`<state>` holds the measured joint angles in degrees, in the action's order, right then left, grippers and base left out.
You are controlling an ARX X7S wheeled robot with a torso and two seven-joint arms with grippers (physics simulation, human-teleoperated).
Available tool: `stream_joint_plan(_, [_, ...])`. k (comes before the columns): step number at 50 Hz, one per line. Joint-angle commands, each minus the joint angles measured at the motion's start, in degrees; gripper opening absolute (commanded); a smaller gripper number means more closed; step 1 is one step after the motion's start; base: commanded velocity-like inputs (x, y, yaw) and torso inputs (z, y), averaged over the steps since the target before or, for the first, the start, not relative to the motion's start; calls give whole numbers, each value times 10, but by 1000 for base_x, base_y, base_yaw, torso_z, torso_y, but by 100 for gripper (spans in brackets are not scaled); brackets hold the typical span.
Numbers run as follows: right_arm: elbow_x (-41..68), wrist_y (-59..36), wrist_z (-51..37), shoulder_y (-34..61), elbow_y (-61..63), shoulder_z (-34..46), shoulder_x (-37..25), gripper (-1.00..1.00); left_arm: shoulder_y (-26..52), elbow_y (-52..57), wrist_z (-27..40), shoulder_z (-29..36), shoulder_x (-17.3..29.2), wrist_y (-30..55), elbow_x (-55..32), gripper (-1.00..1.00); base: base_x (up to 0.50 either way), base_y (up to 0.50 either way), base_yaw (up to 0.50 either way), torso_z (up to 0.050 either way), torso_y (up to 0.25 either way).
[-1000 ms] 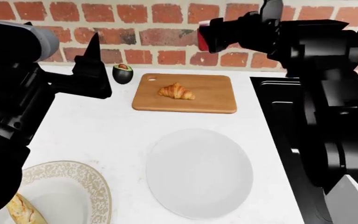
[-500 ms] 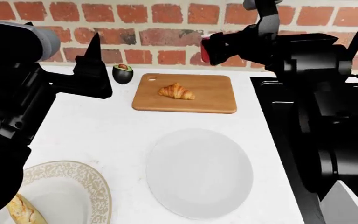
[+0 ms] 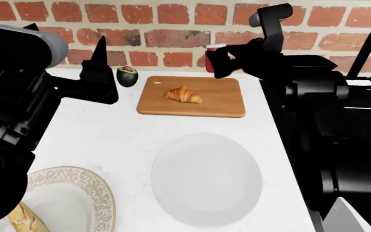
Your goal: From the different types of pastries on the counter, select a croissant and place it on the cutting board. Then retrieve a jar of jam from the cabinet and place it alongside the croissant on the cutting board.
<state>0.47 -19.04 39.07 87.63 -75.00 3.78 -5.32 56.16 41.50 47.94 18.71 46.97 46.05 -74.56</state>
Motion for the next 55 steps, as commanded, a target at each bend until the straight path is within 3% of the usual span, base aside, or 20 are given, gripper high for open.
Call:
stream_joint_plan(1, [-4,42,0,-12,0,-18,1,-100,1,4,-6,4,3,1,9,100,0,0,0,10,0])
stream_joint_plan(9, [-6,51,-3,-13,0,-14,2,-100,6,6,-10,8,2,2,13,100,0,0,0,0,-12])
stream_joint_plan(47, [-8,120,-34,-19,0,35,-4,-100,27,11,-8,-2,16,4,-7,100,0,0,0,0,-145])
stream_joint_plan(55, [-12,127,-53,-18,0,48,-9,-100,24,9,-5,-7,17,-1,-14,100,0,0,0,0,0])
